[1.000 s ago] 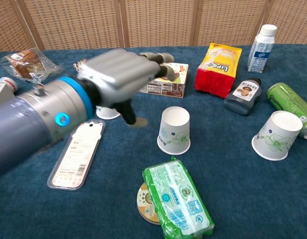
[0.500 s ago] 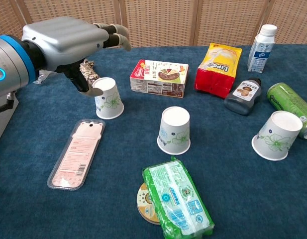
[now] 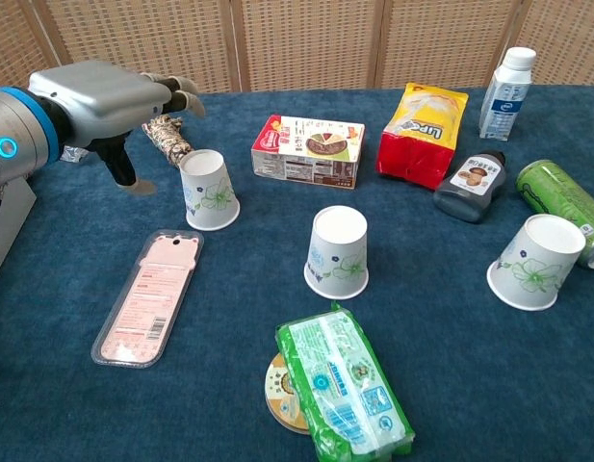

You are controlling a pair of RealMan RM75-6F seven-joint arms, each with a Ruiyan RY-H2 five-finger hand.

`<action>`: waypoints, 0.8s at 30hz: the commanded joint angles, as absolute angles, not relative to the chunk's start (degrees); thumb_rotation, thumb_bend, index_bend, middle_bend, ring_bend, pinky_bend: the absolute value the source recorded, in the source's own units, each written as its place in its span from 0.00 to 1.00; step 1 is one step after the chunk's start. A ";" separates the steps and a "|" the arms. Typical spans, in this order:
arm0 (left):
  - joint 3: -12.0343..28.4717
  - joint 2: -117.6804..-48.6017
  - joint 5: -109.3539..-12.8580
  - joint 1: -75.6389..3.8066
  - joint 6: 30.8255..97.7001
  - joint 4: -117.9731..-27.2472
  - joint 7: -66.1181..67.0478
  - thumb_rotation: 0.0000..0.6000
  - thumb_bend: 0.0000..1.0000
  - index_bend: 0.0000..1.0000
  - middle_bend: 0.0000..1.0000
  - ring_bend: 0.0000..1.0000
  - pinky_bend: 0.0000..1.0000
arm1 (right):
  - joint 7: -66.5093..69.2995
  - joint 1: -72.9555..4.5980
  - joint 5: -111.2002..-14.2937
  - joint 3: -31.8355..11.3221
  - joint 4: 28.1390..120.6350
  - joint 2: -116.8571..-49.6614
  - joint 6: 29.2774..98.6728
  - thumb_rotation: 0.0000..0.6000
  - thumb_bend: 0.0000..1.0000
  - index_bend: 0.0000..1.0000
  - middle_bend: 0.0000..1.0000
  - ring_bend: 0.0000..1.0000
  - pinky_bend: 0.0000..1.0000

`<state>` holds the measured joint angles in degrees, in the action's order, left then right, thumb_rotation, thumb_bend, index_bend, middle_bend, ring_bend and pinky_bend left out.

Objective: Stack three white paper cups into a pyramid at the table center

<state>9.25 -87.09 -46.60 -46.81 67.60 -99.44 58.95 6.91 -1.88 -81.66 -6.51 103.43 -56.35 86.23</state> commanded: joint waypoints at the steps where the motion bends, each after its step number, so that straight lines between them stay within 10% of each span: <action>1: 8.95 -87.89 -45.39 -47.14 67.34 -98.18 58.41 1.00 0.26 0.10 0.00 0.00 0.14 | 6.90 -1.91 -81.64 -6.49 103.39 -56.38 86.14 1.00 0.08 0.00 0.00 0.00 0.00; 16: 8.27 -93.32 -44.80 -48.33 67.53 -92.78 55.45 1.00 0.24 0.12 0.01 0.01 0.29 | 6.55 -2.04 -81.51 -6.62 103.16 -56.65 86.10 1.00 0.08 0.00 0.00 0.00 0.00; 24: 8.11 -97.26 -46.60 -48.40 70.37 -89.61 55.49 1.00 0.26 0.24 0.25 0.25 0.42 | 7.05 -1.99 -81.38 -6.74 103.00 -56.64 86.17 1.00 0.08 0.00 0.00 0.00 0.00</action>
